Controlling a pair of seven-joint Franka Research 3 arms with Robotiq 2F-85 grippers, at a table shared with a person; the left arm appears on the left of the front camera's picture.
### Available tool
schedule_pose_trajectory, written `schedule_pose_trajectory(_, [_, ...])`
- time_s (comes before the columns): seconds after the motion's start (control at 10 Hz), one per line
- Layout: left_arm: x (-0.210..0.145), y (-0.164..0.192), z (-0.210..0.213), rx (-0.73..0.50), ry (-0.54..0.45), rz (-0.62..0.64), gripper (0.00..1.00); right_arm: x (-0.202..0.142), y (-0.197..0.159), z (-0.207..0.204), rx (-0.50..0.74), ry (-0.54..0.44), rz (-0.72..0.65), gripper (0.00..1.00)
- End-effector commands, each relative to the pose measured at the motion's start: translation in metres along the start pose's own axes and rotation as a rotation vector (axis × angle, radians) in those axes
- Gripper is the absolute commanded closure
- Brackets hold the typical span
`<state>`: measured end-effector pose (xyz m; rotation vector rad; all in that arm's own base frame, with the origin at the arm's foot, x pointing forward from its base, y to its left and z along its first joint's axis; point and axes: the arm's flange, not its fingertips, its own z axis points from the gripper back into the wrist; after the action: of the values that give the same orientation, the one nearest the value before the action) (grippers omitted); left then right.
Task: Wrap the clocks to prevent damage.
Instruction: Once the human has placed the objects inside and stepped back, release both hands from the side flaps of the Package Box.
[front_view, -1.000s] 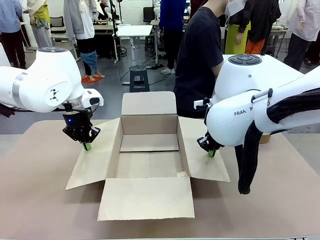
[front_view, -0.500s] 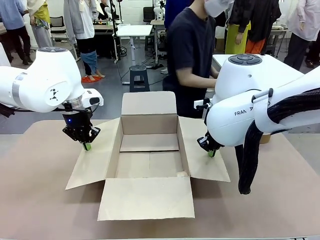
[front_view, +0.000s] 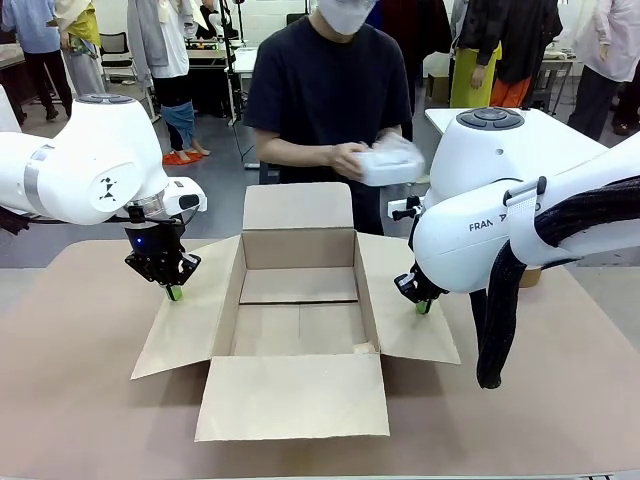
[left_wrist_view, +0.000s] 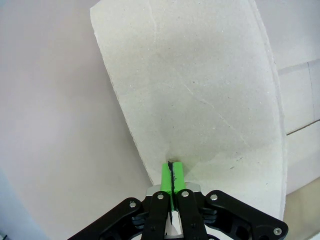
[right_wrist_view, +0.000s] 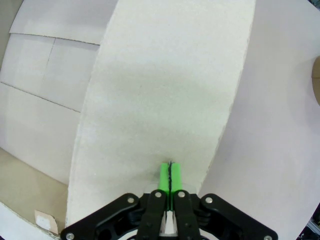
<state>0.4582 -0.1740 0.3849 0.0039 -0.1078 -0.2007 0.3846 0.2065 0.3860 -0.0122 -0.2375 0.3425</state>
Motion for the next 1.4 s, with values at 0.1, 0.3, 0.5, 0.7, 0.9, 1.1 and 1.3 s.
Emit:
schedule_pose_trajectory(0.1, [-0.0004, 0.0000, -0.0003, 0.003, 0.003, -0.003, 1.00, -0.0011, 0.0018, -0.0017, -0.017, 0.005, -0.010, 0.99])
schedule_pose_trajectory(0.3, [-0.0004, 0.0000, -0.0003, 0.003, 0.003, -0.003, 1.00, -0.0011, 0.0018, -0.0017, -0.017, 0.005, -0.010, 0.99])
schedule_pose_trajectory(0.5, [-0.0004, 0.0000, -0.0003, 0.003, 0.003, -0.003, 1.00, -0.0011, 0.0018, -0.0017, -0.017, 0.005, -0.010, 0.99])
schedule_pose_trajectory(0.7, [-0.0004, 0.0000, -0.0003, 0.003, 0.003, -0.003, 1.00, -0.0011, 0.0018, -0.0017, -0.017, 0.005, -0.010, 0.99])
schedule_pose_trajectory(0.9, [-0.0004, 0.0000, -0.0003, 0.003, 0.003, -0.003, 1.00, -0.0011, 0.0018, -0.0017, -0.017, 0.005, -0.010, 0.99])
schedule_pose_trajectory(1.1, [-0.0004, 0.0000, -0.0003, 0.003, 0.003, -0.003, 1.00, -0.0011, 0.0018, -0.0017, -0.017, 0.005, -0.010, 0.99])
schedule_pose_trajectory(1.3, [-0.0004, 0.0000, -0.0003, 0.003, 0.003, -0.003, 1.00, -0.0011, 0.0018, -0.0017, -0.017, 0.005, -0.010, 0.99])
